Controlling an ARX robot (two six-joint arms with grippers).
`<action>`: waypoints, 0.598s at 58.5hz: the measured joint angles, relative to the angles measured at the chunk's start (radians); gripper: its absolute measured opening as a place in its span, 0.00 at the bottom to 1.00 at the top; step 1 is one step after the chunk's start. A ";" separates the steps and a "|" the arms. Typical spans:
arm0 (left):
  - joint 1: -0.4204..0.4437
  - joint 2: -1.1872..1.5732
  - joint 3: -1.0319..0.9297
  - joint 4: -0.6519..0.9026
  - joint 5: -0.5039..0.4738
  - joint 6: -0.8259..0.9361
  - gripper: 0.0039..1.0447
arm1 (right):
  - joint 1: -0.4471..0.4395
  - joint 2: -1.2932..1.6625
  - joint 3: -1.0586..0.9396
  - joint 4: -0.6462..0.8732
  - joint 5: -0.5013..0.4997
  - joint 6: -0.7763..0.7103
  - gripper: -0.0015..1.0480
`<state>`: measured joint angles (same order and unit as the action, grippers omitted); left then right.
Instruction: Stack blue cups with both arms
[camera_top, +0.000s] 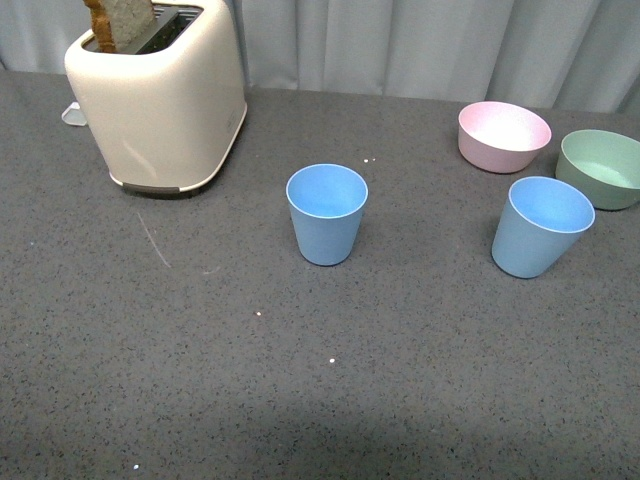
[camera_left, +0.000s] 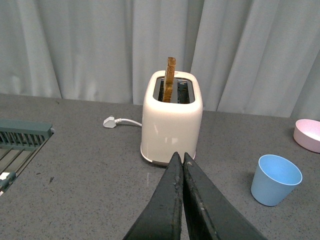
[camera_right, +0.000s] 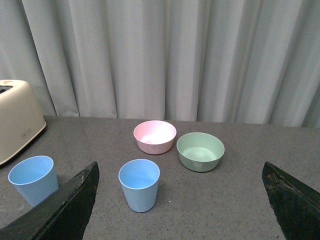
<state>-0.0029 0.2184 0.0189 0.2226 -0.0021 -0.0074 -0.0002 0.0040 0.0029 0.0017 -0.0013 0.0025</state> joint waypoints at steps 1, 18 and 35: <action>0.000 -0.005 0.000 -0.005 0.000 0.000 0.03 | 0.000 0.000 0.000 0.000 0.000 0.000 0.91; 0.000 -0.199 0.000 -0.215 0.002 0.000 0.03 | 0.000 0.000 0.000 0.000 0.000 0.000 0.91; 0.000 -0.214 0.000 -0.220 0.002 0.000 0.28 | -0.018 0.055 0.013 -0.003 -0.023 -0.092 0.91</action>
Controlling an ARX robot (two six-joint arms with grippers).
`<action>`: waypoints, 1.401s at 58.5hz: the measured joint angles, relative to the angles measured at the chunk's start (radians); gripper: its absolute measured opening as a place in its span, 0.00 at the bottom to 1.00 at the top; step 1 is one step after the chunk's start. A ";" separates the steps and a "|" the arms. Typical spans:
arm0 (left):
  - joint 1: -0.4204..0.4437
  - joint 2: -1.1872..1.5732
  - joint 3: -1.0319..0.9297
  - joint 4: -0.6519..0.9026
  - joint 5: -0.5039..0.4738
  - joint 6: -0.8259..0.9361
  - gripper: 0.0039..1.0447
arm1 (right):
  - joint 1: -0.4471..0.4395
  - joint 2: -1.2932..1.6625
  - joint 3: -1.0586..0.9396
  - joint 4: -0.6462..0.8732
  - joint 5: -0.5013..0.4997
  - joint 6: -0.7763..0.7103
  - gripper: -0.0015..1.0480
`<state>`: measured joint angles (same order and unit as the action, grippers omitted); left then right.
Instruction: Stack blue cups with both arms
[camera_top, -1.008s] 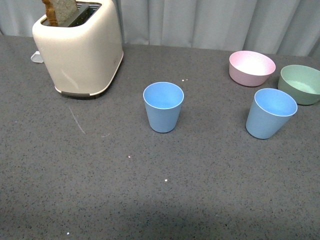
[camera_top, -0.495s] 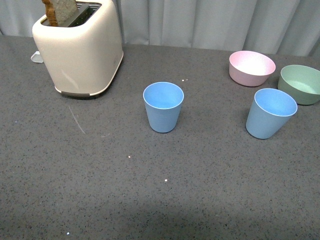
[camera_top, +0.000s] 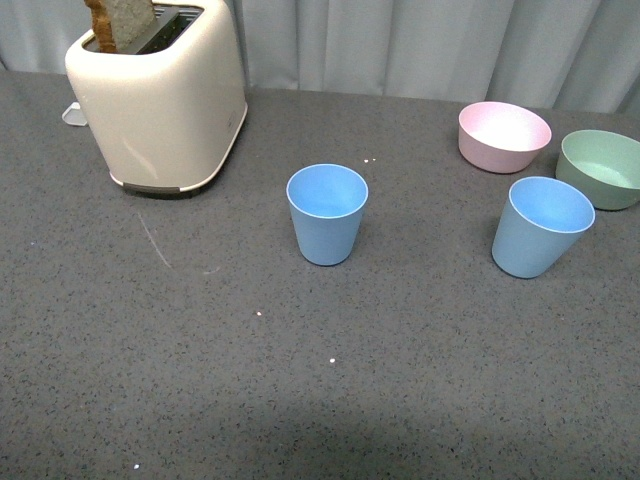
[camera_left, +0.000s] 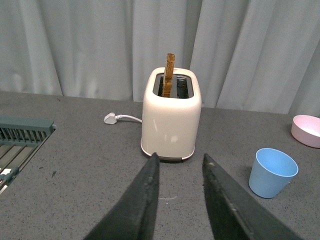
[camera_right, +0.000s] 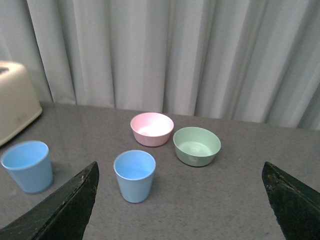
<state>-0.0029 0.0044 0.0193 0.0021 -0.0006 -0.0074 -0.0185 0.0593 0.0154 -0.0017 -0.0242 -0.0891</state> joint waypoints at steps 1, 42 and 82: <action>0.000 0.000 0.000 0.000 0.000 0.000 0.31 | -0.008 0.039 0.005 0.023 0.000 -0.023 0.91; 0.000 0.000 0.000 0.000 0.000 0.002 0.94 | 0.055 1.755 0.861 0.064 0.079 0.225 0.91; 0.000 0.000 0.000 0.000 0.000 0.002 0.94 | 0.103 1.929 0.999 0.030 0.021 0.329 0.06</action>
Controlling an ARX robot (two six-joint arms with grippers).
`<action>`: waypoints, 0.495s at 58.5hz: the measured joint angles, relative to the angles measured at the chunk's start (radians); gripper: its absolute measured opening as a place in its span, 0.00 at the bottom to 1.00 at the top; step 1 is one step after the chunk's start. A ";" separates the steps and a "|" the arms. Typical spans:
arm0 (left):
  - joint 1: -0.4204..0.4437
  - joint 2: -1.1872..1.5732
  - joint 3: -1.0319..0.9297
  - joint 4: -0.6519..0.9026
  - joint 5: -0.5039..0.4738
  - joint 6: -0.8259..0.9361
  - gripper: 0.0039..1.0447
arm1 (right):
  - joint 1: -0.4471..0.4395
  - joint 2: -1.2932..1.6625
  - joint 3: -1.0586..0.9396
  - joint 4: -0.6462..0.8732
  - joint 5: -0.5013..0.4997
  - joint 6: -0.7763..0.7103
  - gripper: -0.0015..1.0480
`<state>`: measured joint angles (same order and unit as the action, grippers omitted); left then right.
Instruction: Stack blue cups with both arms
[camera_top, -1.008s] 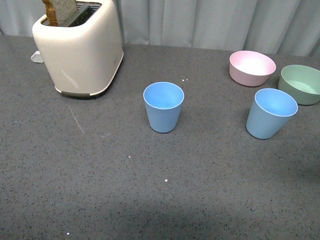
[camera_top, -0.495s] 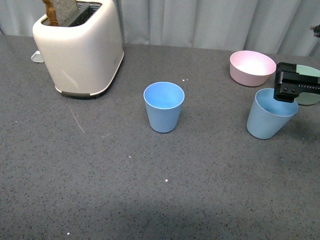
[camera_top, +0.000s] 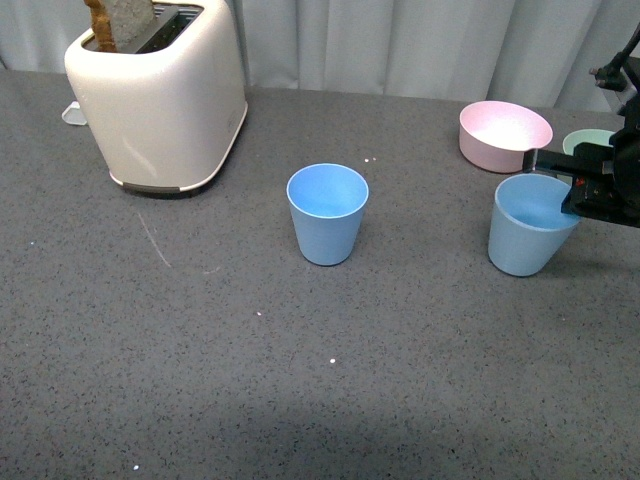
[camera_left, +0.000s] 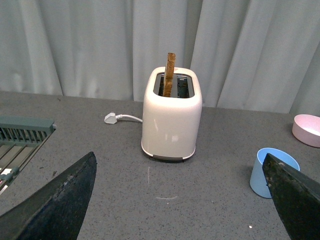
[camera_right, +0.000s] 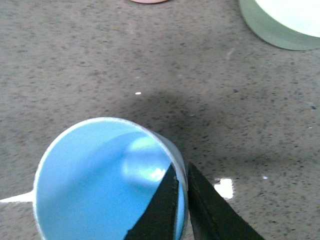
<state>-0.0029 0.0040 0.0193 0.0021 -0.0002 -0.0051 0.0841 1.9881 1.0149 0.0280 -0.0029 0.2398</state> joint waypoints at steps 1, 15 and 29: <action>0.000 0.000 0.000 0.000 0.000 0.000 0.94 | 0.002 -0.004 0.000 -0.002 -0.006 0.002 0.04; 0.000 0.000 0.000 0.000 0.000 0.000 0.94 | 0.075 -0.093 0.047 -0.062 -0.109 0.062 0.01; 0.000 0.000 0.000 0.000 0.000 0.000 0.94 | 0.200 -0.146 0.130 -0.113 -0.210 0.110 0.01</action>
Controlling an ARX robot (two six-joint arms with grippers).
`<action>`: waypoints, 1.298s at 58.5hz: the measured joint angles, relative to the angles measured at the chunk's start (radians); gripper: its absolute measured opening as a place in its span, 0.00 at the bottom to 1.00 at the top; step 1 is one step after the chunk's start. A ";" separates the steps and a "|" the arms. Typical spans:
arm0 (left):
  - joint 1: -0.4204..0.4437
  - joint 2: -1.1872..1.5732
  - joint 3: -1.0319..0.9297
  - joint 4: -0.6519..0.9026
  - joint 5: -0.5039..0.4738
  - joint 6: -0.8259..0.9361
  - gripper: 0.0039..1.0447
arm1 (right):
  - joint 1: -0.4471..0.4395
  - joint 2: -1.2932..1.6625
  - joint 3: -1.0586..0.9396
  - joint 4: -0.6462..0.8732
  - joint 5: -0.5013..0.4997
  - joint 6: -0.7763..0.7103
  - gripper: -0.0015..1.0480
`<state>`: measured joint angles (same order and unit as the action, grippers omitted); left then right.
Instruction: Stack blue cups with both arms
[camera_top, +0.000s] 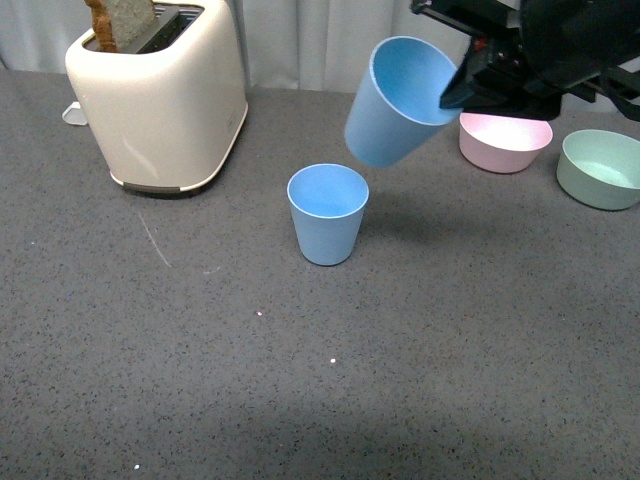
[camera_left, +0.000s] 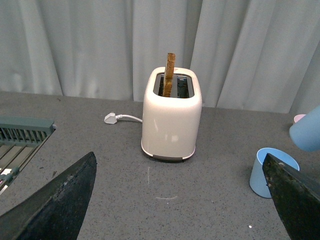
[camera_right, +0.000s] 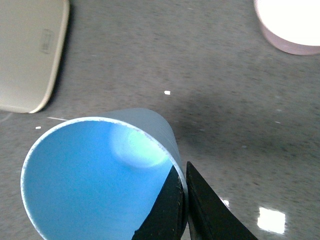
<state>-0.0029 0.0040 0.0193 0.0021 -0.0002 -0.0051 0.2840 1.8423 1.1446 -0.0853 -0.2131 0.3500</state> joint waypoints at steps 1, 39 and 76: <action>0.000 0.000 0.000 0.000 0.000 0.000 0.94 | 0.010 0.001 0.006 -0.003 0.001 0.002 0.01; 0.000 0.000 0.000 0.000 0.000 0.000 0.94 | 0.105 0.132 0.096 -0.031 0.026 0.043 0.06; 0.000 0.000 0.000 0.000 0.000 0.000 0.94 | -0.082 -0.570 -0.711 0.897 0.409 -0.325 0.04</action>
<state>-0.0025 0.0040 0.0193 0.0021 -0.0002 -0.0051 0.2020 1.2720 0.4332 0.8116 0.1959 0.0254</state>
